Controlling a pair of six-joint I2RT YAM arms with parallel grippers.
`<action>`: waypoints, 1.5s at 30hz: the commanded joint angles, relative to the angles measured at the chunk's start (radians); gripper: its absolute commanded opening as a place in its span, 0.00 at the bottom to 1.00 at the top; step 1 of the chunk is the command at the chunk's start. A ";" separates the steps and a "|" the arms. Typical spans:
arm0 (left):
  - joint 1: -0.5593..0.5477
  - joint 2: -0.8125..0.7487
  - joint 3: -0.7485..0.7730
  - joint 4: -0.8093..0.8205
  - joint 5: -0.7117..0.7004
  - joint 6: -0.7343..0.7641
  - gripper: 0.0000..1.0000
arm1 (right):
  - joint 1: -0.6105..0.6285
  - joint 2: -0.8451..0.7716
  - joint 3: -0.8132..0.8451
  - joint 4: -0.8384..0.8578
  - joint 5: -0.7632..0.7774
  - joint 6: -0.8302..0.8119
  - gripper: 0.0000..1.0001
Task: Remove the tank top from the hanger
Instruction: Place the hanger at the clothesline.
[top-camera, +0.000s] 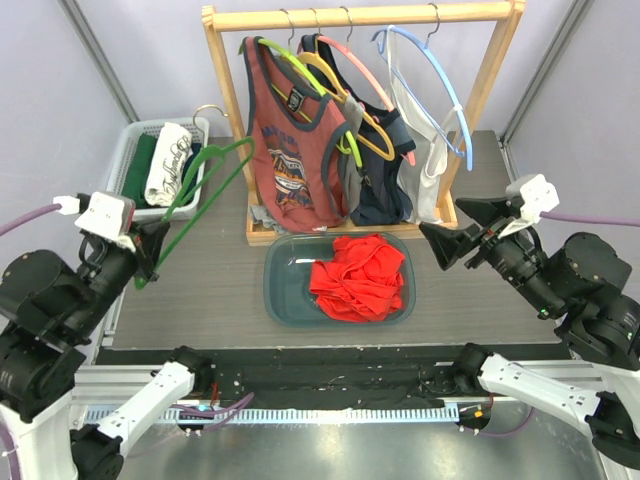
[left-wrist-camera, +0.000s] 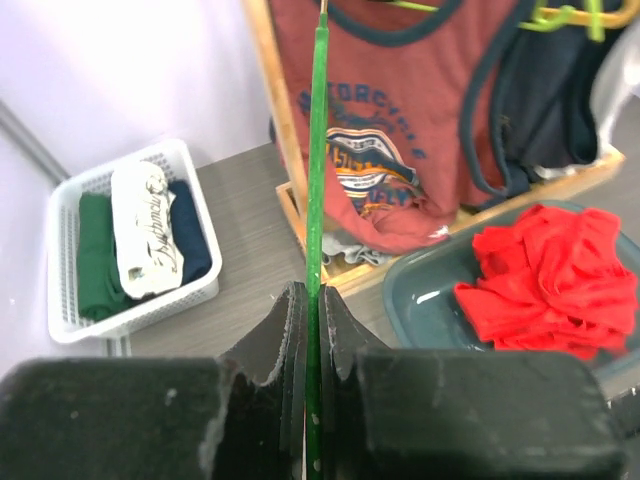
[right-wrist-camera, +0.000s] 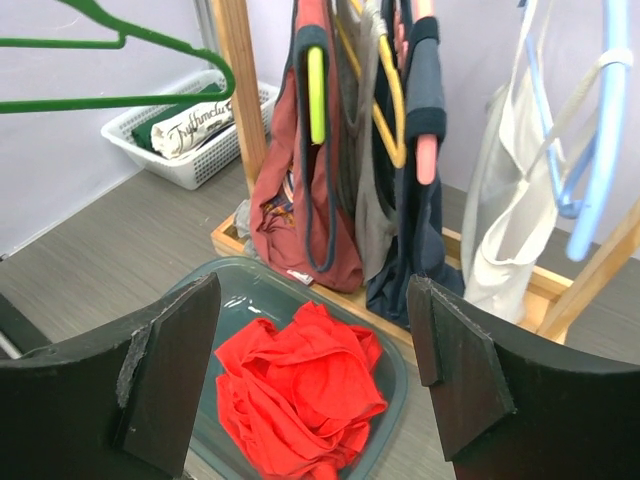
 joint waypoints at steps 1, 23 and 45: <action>0.006 0.044 -0.036 0.164 -0.117 -0.066 0.00 | -0.003 0.024 0.032 0.027 -0.041 0.053 0.82; 0.026 0.288 -0.028 0.543 -0.192 -0.166 0.00 | -0.003 0.035 -0.008 0.057 -0.138 0.076 0.79; -0.091 0.625 0.265 0.557 -0.130 -0.267 0.00 | -0.003 0.081 0.059 0.058 -0.164 0.093 0.75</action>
